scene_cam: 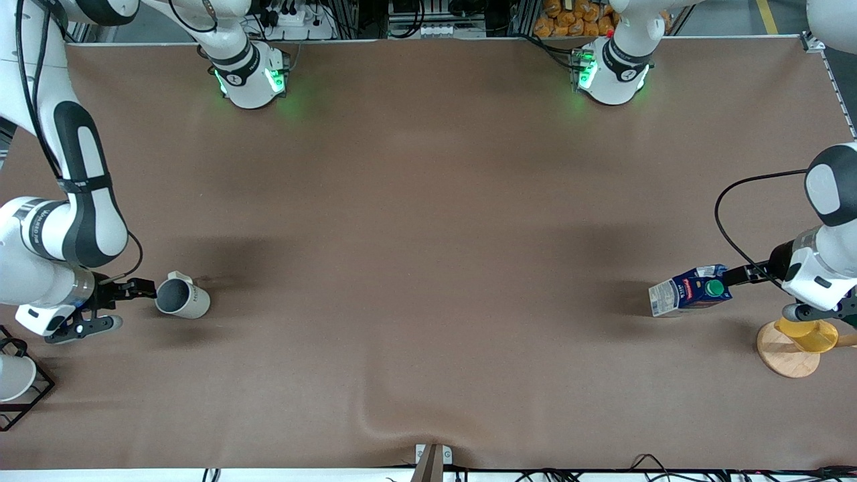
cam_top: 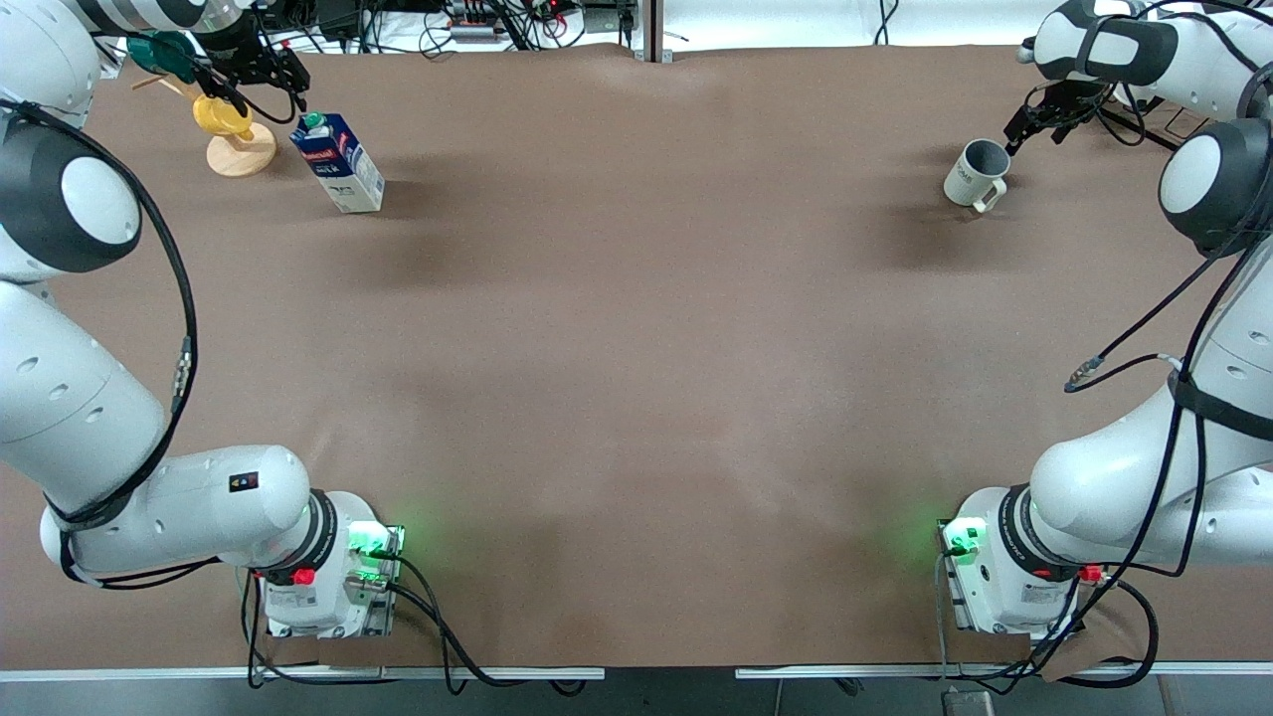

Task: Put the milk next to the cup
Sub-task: 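Grasp the white mug with the right gripper while the left gripper grasps the milk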

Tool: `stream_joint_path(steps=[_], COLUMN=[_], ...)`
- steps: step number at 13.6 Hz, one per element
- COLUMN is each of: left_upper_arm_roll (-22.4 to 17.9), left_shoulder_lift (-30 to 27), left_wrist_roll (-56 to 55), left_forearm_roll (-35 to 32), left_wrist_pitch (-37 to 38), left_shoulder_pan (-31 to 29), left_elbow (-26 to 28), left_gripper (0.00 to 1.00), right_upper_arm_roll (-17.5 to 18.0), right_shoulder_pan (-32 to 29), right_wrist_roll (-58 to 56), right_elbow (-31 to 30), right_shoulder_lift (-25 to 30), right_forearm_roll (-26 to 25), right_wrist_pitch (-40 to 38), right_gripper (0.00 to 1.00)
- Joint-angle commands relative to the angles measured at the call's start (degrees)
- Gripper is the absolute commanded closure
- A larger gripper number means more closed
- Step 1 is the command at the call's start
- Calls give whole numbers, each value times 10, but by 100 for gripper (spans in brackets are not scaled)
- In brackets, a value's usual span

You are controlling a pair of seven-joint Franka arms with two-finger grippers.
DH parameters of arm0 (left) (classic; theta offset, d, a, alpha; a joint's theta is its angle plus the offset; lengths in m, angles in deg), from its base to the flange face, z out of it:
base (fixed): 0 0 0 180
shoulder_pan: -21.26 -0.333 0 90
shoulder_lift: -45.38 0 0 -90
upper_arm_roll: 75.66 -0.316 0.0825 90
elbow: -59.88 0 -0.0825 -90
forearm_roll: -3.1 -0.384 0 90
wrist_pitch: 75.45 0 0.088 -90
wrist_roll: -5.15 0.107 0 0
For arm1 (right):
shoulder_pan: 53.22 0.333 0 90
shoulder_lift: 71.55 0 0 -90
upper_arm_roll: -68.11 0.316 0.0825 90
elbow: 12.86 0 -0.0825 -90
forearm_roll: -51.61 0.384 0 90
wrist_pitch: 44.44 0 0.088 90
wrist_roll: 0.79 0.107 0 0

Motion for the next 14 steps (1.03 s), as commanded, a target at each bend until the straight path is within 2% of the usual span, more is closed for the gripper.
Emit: stream_joint_path(steps=[1, 2, 5, 6, 7, 12, 14], left_upper_arm_roll=[3, 3, 3, 3, 3, 3, 3], left_shoulder_lift=[20, 21, 23, 24, 24, 32, 32], left_wrist_roll=[-5, -3, -1, -1, -1, -1, 1], left_forearm_roll=[-15, -16, -24, -31, -34, -33, -32], left_wrist_pitch=[-10, -10, -10, -13, -26, -29, -29], left_shoulder_pan=[-7, -12, -14, -14, -18, -19, -17], left_elbow=[-16, -17, -17, -17, -15, -16, -17], left_gripper=[0, 0, 0, 0, 0, 0, 0], right_upper_arm_roll=[8, 8, 8, 8, 8, 12, 19], right_shoulder_pan=[3, 4, 6, 6, 7, 13, 29], right_wrist_roll=[-2, -3, -3, -3, -3, -5, -6], right_elbow=[-7, -13, -20, -22, -24, -18, -5], right_shoulder_lift=[3, 3, 3, 3, 3, 16, 33], right_forearm_roll=[18, 37, 41, 41, 41, 41, 41], right_wrist_pitch=[2, 3, 11, 17, 20, 11, -26], right_gripper=[74, 78, 79, 87, 100, 100, 100])
